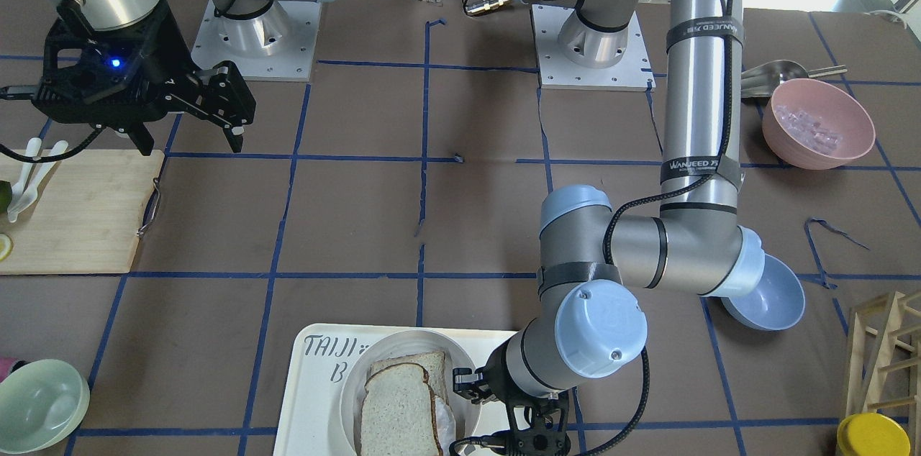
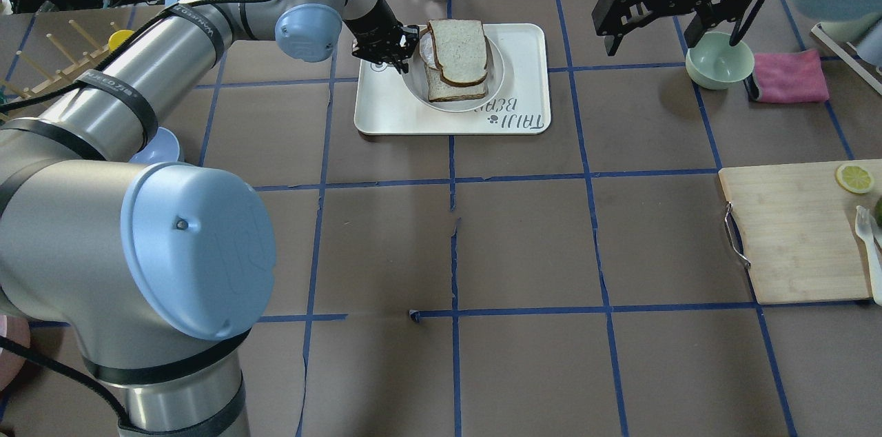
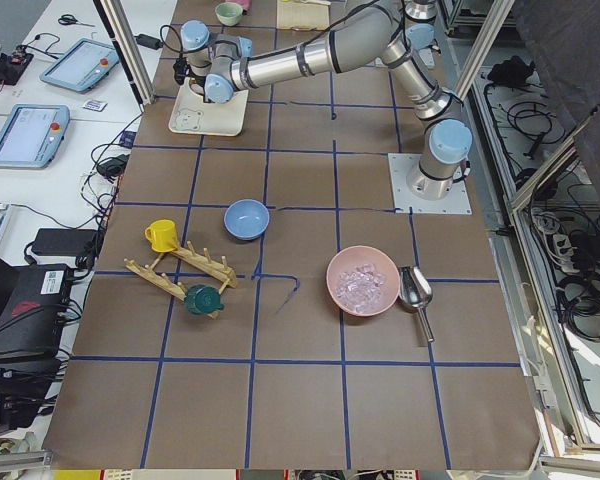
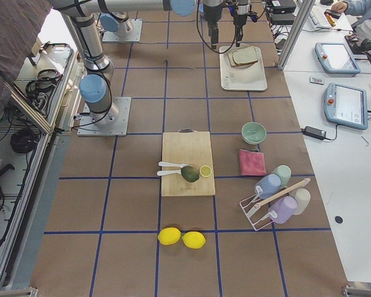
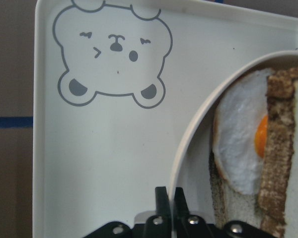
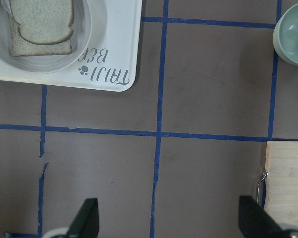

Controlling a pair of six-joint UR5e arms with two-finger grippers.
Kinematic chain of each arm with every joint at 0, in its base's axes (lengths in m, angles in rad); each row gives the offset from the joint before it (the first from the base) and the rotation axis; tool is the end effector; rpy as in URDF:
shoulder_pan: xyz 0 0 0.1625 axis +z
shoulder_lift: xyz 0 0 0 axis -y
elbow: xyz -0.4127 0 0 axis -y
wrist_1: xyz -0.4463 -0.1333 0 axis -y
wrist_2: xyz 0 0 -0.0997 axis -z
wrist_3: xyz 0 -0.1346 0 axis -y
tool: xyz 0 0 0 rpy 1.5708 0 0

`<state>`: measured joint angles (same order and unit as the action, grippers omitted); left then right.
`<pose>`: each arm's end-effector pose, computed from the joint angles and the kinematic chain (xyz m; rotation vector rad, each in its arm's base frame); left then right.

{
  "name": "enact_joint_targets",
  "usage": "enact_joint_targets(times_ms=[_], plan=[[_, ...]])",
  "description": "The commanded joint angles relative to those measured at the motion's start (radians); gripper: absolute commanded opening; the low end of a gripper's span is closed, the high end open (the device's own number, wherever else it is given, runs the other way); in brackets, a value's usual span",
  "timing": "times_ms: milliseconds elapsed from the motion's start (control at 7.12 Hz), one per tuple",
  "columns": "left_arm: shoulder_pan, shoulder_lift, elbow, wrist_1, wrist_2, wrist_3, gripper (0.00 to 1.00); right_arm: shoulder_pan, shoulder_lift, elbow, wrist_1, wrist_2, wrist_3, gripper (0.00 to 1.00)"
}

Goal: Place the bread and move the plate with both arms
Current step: 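Slide the plate with the left gripper farther from the robot onto the tray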

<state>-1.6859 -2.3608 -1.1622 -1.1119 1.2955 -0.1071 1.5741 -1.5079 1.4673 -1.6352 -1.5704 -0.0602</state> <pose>-0.2626 -0.7919 0.1654 -0.0268 -2.8587 0.0662 0.1353 -0.5847 0.4691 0.0995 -3.1331 0.1647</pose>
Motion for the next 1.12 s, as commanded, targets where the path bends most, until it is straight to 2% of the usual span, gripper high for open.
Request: enact_joint_targets(times_ms=[0, 140, 281, 421, 702, 843, 983], plan=[[0.000, -0.021, -0.005, 0.023, -0.054, 0.033, 0.25, 0.000, 0.000, 0.001, 0.000, 0.001, 0.000, 1.00], [0.000, -0.020, -0.011, 0.023, -0.050, 0.035, 0.99, 0.000, 0.000, 0.001, -0.002, 0.001, 0.000, 1.00], [0.000, -0.005, -0.013, 0.020, -0.042, 0.023, 1.00, 0.001, 0.000, 0.002, -0.002, 0.001, -0.001, 1.00], [0.005, 0.024, -0.011, -0.036, -0.041, 0.021, 1.00, 0.001, 0.002, 0.002, -0.002, 0.001, -0.001, 1.00], [0.086, 0.122, -0.013, -0.204, -0.041, 0.023, 1.00, 0.001, 0.002, 0.002, -0.002, 0.003, -0.001, 1.00], [0.091, 0.173, -0.016, -0.259, 0.005, 0.023, 1.00, 0.000, 0.002, 0.002, -0.002, 0.001, -0.001, 1.00], [0.094, 0.242, -0.022, -0.332, 0.089, 0.023, 1.00, 0.001, 0.002, 0.002, -0.002, 0.001, -0.001, 1.00]])
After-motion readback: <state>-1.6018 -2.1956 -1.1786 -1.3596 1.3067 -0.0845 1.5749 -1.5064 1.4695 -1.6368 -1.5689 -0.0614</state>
